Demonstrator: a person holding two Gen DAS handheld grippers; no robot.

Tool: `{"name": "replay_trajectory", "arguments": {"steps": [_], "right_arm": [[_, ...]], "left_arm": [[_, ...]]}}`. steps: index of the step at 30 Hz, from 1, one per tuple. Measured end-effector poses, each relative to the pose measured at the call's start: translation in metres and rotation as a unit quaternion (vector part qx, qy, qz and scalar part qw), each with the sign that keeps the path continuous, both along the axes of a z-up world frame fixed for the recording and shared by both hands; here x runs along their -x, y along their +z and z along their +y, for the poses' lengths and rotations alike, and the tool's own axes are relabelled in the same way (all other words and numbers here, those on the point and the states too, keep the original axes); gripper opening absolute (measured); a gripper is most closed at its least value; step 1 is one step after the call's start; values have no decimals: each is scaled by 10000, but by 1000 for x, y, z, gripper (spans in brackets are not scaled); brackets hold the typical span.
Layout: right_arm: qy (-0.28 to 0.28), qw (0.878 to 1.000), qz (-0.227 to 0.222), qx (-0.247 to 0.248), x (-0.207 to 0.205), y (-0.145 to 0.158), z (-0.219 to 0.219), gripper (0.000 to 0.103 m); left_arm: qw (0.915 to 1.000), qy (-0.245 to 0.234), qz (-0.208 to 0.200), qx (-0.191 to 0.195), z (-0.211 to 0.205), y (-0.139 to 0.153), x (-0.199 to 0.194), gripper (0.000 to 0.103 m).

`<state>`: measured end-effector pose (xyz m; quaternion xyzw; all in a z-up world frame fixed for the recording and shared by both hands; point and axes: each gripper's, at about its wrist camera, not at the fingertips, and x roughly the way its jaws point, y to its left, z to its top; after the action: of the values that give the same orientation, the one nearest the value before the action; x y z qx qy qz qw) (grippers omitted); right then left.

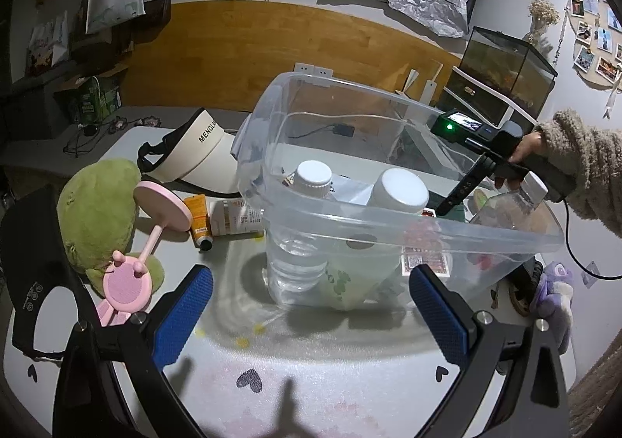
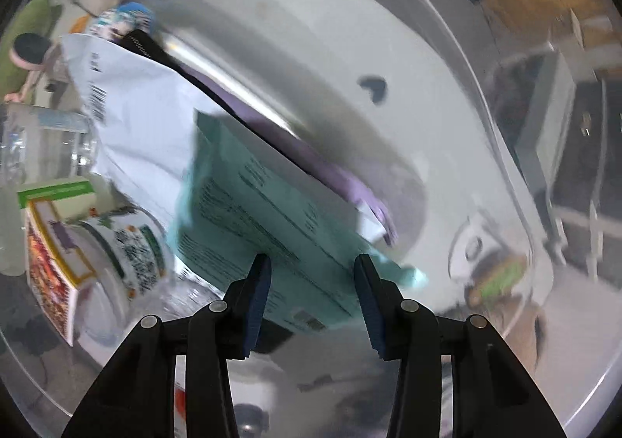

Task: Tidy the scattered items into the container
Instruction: 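Lower the pack into the box and open the right gripper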

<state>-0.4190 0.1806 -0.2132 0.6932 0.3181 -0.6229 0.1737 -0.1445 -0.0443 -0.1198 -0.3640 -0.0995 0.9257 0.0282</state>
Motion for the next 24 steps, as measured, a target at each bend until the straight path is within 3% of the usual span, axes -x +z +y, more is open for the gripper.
{"name": "replay_trajectory", "arguments": {"steps": [4,8,11,12,13,19,24], "right_arm": [[85,9999,33,-129,-2,10,1,45],[243,9953,39,940,-5,44,-19,45],[680,9879,-225,1373,-16,50,-44,41],[776,9868,-299,1389,-18,46,-51,31],[865,9859,-365,1387,-20,42,-58,27],[1081,9872,-572,1025,-20,2,-66,18],[938,9914,-568,710,-18,-3,-55,9]], "left_arm": [[10000,-63,70,-1,1,3,-1,102],[9999,-60,94,-34,1,5,-2,102],[9999,-52,113,-24,1,6,-1,102],[9999,-47,124,-14,2,7,-2,102],[9999,-39,135,-8,2,7,-2,102],[9999,30,143,40,1,9,-6,102],[9999,85,136,47,-3,9,-10,102]]}}
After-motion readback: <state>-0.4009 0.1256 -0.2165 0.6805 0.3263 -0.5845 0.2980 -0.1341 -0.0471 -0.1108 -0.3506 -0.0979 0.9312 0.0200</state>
